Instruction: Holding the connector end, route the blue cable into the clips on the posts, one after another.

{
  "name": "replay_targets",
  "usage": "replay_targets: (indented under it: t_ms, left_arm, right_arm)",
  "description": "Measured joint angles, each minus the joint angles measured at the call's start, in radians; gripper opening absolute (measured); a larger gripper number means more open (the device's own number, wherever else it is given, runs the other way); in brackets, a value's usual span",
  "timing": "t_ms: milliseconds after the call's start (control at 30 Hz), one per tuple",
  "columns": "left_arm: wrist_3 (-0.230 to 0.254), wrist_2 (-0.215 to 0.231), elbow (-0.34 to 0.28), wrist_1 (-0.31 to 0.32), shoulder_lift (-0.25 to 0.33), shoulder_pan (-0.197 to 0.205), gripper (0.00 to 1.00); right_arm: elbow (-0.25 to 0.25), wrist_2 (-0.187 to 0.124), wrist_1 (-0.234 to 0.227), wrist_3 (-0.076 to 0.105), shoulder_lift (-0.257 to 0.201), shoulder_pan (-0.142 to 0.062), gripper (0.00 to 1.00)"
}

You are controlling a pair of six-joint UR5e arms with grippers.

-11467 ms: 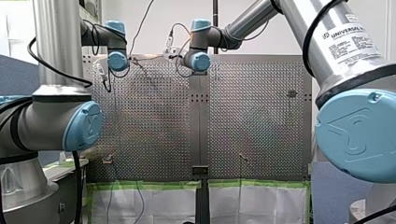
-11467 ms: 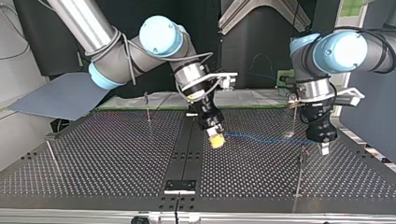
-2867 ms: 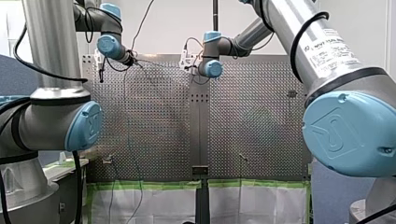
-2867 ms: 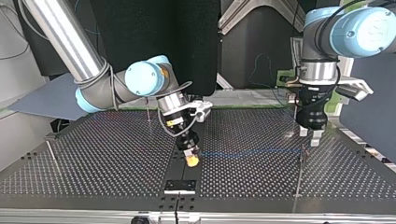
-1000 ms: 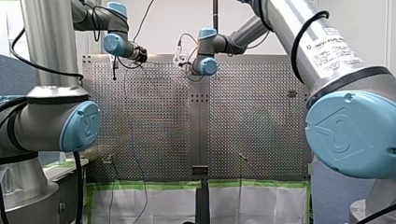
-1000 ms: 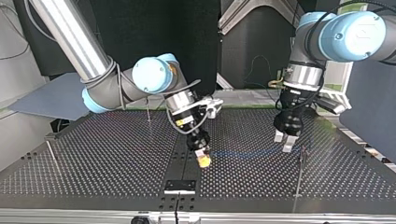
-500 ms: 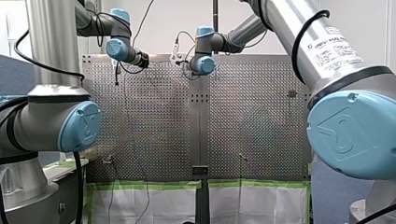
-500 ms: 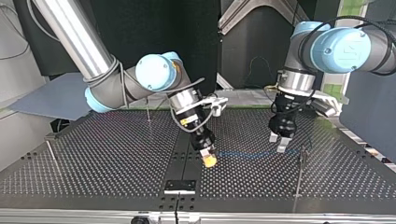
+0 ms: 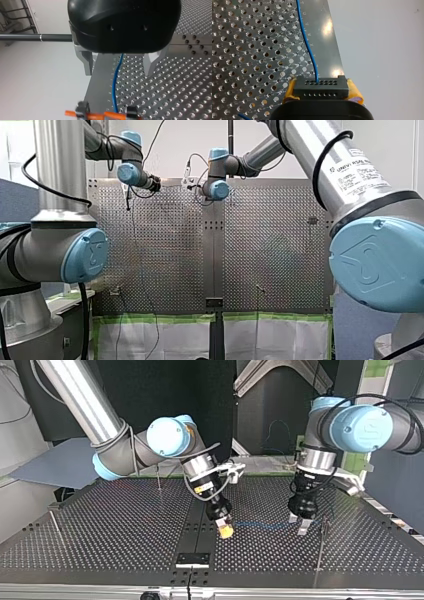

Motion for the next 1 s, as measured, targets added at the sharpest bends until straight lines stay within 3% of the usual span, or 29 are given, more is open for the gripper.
replay_targets:
  t_ms: [200,600,667,700,767,800,867,900,933,1000]
  left_arm:
    - [-0.002,-0.012,0.013,0.005,-0.032,0.002,1.00]
    - [0.008,-0.023,0.014,0.006,-0.035,0.005,1.00]
    - [0.010,-0.024,0.014,0.007,-0.034,0.005,0.75]
    - [0.011,-0.024,0.014,0.007,-0.033,0.005,0.75]
    - [0.012,-0.025,0.014,0.009,-0.032,0.005,0.52]
    - [0.013,-0.025,0.014,0.009,-0.032,0.005,0.52]
    - [0.013,-0.025,0.014,0.012,-0.031,0.005,0.21]
    - [0.012,-0.025,0.014,0.013,-0.030,0.005,0.21]
    - [0.012,-0.025,0.014,0.014,-0.029,0.006,0.00]
    - [0.010,-0.025,0.014,0.018,-0.026,0.006,0.00]
  right_arm:
    - [0.000,-0.001,0.001,0.000,0.001,-0.001,0.00]
    - [0.000,-0.001,0.004,0.000,0.002,-0.006,0.00]
    - [0.000,-0.001,0.004,-0.001,0.002,-0.007,0.00]
    - [0.000,-0.002,0.004,-0.001,0.002,-0.007,0.00]
    - [0.000,-0.002,0.004,-0.002,0.003,-0.008,0.00]
    - [0.000,-0.002,0.005,-0.002,0.003,-0.008,0.00]
    - [0.000,-0.002,0.005,-0.002,0.003,-0.008,0.00]
    - [0.000,-0.002,0.005,-0.003,0.004,-0.008,0.00]
    - [0.000,-0.002,0.005,-0.002,0.004,-0.008,0.00]
    - [0.000,-0.002,0.004,-0.002,0.004,-0.009,0.00]
